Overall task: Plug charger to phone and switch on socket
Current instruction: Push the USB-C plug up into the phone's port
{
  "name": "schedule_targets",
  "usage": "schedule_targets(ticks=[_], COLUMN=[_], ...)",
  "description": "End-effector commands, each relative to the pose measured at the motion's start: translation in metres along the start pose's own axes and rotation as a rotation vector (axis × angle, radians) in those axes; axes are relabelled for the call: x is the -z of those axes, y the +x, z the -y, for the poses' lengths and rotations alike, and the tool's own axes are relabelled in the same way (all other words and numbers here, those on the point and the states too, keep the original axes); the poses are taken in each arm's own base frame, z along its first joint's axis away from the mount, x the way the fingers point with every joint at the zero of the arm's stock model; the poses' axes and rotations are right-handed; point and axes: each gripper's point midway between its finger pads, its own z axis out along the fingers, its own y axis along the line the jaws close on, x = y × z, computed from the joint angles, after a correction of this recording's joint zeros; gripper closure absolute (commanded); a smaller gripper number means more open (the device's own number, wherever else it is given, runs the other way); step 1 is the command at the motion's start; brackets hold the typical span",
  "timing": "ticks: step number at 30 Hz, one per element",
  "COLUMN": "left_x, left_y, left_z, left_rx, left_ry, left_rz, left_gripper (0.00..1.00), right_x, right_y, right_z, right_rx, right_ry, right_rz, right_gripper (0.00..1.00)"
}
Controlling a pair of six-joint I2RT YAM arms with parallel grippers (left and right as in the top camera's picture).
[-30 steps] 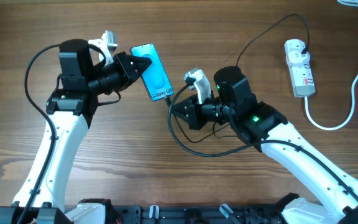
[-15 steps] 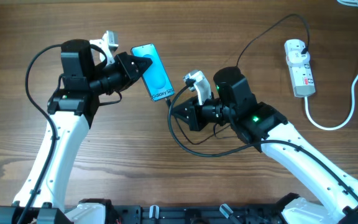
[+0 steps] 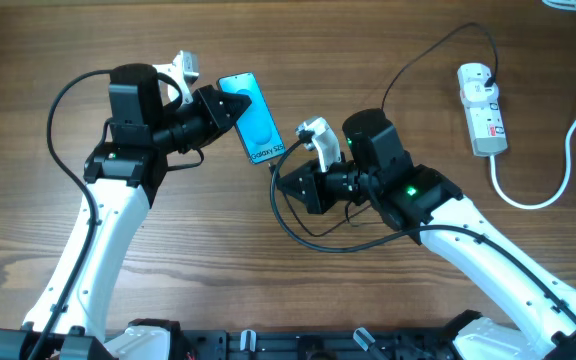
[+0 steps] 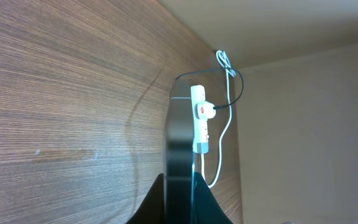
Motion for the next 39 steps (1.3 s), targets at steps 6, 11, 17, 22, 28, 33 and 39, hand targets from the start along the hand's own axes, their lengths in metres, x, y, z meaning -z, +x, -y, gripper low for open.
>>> schedule_targets(ticks=[6,11,17,22,28,33,39], left_x=[0.004,0.004,0.004,0.004,0.004,0.004,0.004], left_y=[-0.001,-0.001,-0.001,-0.001,0.000,0.003,0.004], left_z=[0.011,0.010,0.010,0.010,0.010,0.007,0.005], left_rx=[-0.036,-0.033,-0.033,-0.033,-0.031,-0.019,-0.037], left_ry=[0.020,0.018,0.018,0.017,0.016,0.005,0.000], left_rz=[0.007,0.005,0.005,0.005,0.003,-0.008,-0.013], left_gripper=[0.96,0.96,0.96,0.96,0.96,0.96,0.96], right_x=[0.005,0.005,0.005,0.005,0.005,0.005,0.004], right_y=[-0.013,-0.014,-0.014,-0.013,-0.012,-0.012,-0.009], right_z=[-0.003,-0.004,-0.006,-0.009,-0.013,-0.013,-0.010], right_rx=[0.042,0.047,0.047,0.049,0.064,0.063,0.030], right_ry=[0.023,0.020,0.005,-0.010,-0.031,-0.030,-0.026], right_rz=[0.040,0.047,0.042,0.039,0.034,0.035,0.021], right_gripper=[0.95,0.95,0.95,0.95,0.95,0.95,0.95])
